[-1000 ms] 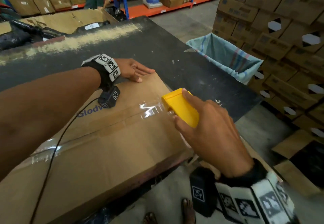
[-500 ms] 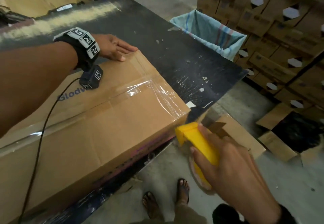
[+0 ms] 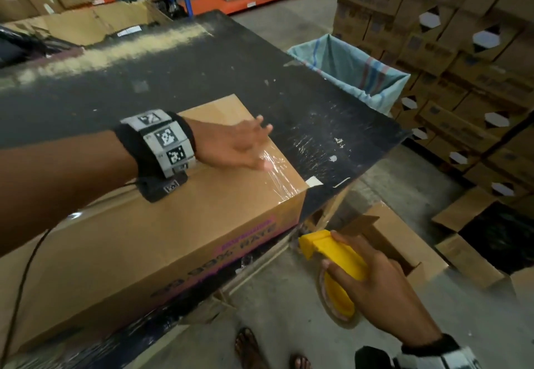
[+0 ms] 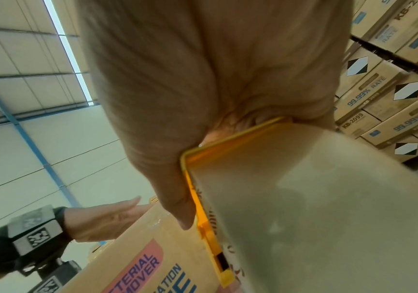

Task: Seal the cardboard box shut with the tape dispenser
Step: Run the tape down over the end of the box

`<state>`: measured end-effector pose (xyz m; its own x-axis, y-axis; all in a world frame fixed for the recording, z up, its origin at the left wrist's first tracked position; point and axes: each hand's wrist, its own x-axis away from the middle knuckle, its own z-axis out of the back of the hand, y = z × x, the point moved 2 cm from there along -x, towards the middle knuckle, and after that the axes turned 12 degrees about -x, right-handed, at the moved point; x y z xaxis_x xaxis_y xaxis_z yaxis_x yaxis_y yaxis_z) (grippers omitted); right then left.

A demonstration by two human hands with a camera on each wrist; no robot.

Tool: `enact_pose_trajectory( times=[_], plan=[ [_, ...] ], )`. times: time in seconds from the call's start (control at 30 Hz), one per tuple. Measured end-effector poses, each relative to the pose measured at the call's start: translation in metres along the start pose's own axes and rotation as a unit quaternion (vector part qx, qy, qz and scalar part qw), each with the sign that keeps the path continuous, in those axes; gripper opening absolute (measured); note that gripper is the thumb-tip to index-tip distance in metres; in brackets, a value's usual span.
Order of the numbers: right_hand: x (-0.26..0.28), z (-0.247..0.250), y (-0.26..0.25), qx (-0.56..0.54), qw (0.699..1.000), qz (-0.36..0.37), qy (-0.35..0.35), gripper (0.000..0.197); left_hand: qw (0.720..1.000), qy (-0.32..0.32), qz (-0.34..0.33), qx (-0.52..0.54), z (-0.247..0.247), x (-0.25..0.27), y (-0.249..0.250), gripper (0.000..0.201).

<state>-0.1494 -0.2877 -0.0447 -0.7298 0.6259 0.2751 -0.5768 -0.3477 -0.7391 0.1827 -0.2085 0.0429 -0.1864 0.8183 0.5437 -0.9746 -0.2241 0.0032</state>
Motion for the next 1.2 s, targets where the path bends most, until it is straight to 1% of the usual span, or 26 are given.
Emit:
enact_pose_trajectory(
  times=[0.03, 0.1, 0.13, 0.2, 0.27, 0.37, 0.4, 0.47, 0.6, 0.67, 0.73, 0.83, 0.97, 1.07, 1.1, 1.13, 1.17, 1.2],
  plan=[
    [0.000, 0.000, 0.002, 0.001, 1.000, 0.007, -0.004, 0.068, 0.999, -0.023, 0.001, -0.046, -0.007, 0.006, 0.019, 0.118],
    [-0.001, 0.001, 0.005, -0.009, 1.000, 0.021, -0.006, 0.066, 0.992, -0.033, 0.010, -0.118, -0.017, 0.012, 0.045, 0.137],
    [-0.001, 0.001, 0.007, -0.014, 1.000, 0.027, -0.006, 0.065, 0.991, -0.030, 0.019, -0.131, -0.018, 0.013, 0.051, 0.140],
    [0.001, 0.002, 0.011, -0.021, 0.999, 0.041, -0.002, 0.065, 0.991, -0.017, 0.040, -0.130, -0.016, 0.017, 0.057, 0.140],
    [0.003, 0.003, 0.016, -0.044, 0.997, 0.058, 0.002, 0.066, 0.990, 0.017, 0.054, -0.127, -0.018, 0.027, 0.068, 0.129],
    [0.007, 0.011, 0.016, -0.131, 0.985, 0.110, 0.028, 0.064, 0.988, 0.084, 0.068, -0.106, -0.038, 0.060, 0.088, 0.106],
    [0.010, 0.014, 0.015, -0.160, 0.978, 0.130, 0.036, 0.063, 0.988, 0.096, 0.085, -0.089, -0.049, 0.076, 0.092, 0.100],
    [0.016, 0.019, 0.012, -0.194, 0.966, 0.167, 0.043, 0.064, 0.982, 0.116, 0.142, -0.042, -0.077, 0.112, 0.090, 0.094],
    [0.023, 0.021, 0.005, -0.234, 0.937, 0.254, 0.053, 0.070, 0.954, 0.156, 0.252, 0.054, -0.141, 0.178, 0.071, 0.083],
    [0.025, 0.020, -0.002, -0.252, 0.921, 0.293, 0.044, 0.071, 0.942, 0.174, 0.271, 0.092, -0.168, 0.195, 0.066, 0.071],
    [0.028, 0.017, -0.011, -0.272, 0.907, 0.320, 0.026, 0.070, 0.938, 0.191, 0.276, 0.080, -0.180, 0.198, 0.066, 0.066],
    [0.033, 0.011, -0.026, -0.296, 0.888, 0.352, 0.005, 0.069, 0.927, 0.207, 0.306, 0.064, -0.178, 0.183, 0.070, 0.066],
    [0.036, -0.002, -0.048, -0.308, 0.873, 0.378, -0.013, 0.070, 0.904, 0.232, 0.356, 0.048, -0.158, 0.143, 0.079, 0.062],
    [0.037, -0.015, -0.065, -0.316, 0.860, 0.401, -0.021, 0.070, 0.900, 0.224, 0.368, 0.066, -0.133, 0.117, 0.083, 0.062],
    [0.037, -0.018, -0.070, -0.315, 0.855, 0.412, -0.018, 0.069, 0.899, 0.222, 0.364, 0.104, -0.123, 0.115, 0.081, 0.063],
    [0.037, -0.022, -0.074, -0.314, 0.851, 0.420, -0.017, 0.069, 0.889, 0.236, 0.354, 0.169, -0.112, 0.118, 0.079, 0.065],
    [0.037, -0.025, -0.078, -0.316, 0.848, 0.425, -0.019, 0.069, 0.866, 0.268, 0.341, 0.248, -0.101, 0.125, 0.076, 0.064],
    [0.036, -0.028, -0.081, -0.320, 0.845, 0.428, -0.023, 0.068, 0.835, 0.307, 0.323, 0.323, -0.090, 0.136, 0.074, 0.059]
  ],
)
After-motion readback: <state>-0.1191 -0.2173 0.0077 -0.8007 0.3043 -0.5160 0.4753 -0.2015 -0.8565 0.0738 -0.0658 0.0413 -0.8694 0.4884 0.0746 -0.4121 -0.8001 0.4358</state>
